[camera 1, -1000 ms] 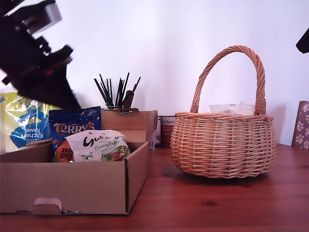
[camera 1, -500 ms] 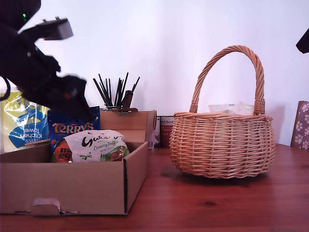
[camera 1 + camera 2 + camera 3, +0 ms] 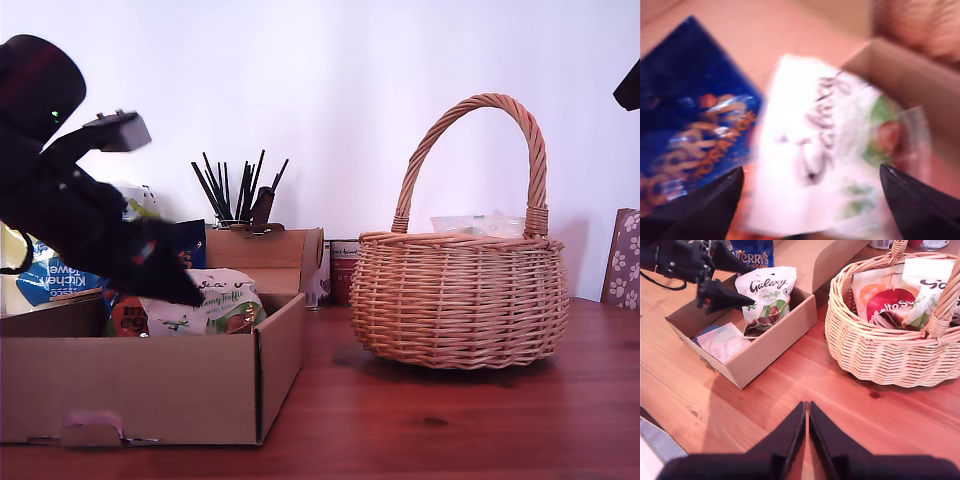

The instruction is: Move the bags of Easter eggs from the cardboard box on the left into the woven basket on the right side.

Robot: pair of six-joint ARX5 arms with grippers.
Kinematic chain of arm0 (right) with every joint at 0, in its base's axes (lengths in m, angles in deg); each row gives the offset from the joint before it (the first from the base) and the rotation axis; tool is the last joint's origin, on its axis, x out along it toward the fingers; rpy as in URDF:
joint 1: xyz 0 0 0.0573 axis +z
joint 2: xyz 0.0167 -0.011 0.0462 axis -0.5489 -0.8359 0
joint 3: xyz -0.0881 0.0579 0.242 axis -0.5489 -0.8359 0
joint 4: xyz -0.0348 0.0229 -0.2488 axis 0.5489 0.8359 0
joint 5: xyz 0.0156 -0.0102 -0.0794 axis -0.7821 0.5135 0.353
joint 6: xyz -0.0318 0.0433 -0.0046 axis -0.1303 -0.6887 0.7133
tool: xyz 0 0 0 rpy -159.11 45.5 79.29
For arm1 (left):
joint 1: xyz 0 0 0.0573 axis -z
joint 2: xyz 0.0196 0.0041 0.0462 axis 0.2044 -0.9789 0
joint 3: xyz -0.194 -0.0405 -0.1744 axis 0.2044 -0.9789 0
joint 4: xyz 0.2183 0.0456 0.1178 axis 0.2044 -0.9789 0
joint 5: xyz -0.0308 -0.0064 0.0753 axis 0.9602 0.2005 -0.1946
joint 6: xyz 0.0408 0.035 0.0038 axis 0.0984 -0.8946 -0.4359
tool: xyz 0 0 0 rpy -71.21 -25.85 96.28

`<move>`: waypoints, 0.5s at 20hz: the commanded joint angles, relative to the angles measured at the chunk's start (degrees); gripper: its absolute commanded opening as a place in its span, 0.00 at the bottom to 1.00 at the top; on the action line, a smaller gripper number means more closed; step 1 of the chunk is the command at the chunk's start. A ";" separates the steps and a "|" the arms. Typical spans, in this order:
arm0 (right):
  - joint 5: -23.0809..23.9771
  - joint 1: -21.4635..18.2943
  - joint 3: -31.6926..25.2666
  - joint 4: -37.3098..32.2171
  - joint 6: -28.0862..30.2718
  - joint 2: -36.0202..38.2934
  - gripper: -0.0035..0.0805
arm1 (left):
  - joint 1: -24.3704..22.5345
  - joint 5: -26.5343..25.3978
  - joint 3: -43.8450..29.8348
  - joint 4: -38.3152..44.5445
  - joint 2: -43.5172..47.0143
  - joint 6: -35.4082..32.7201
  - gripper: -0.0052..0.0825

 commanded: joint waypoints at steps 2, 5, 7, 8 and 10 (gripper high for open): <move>-0.20 0.26 0.63 -0.42 0.13 0.02 0.03 | 1.40 9.77 -0.09 -0.55 -0.48 4.48 0.96; -0.20 0.26 0.63 -0.39 0.15 0.02 0.03 | 3.17 10.62 -0.09 -2.60 -0.48 6.60 0.96; -0.20 0.26 0.63 -0.39 0.15 0.02 0.03 | 4.17 9.01 -0.09 -2.97 -0.48 6.58 0.93; -0.20 0.26 0.63 -0.39 0.15 0.02 0.03 | 4.46 7.15 -0.09 -2.97 -0.48 6.58 0.89; -0.20 0.26 0.63 -0.42 0.15 0.02 0.03 | 4.57 4.39 -0.09 -2.23 -1.18 6.38 0.70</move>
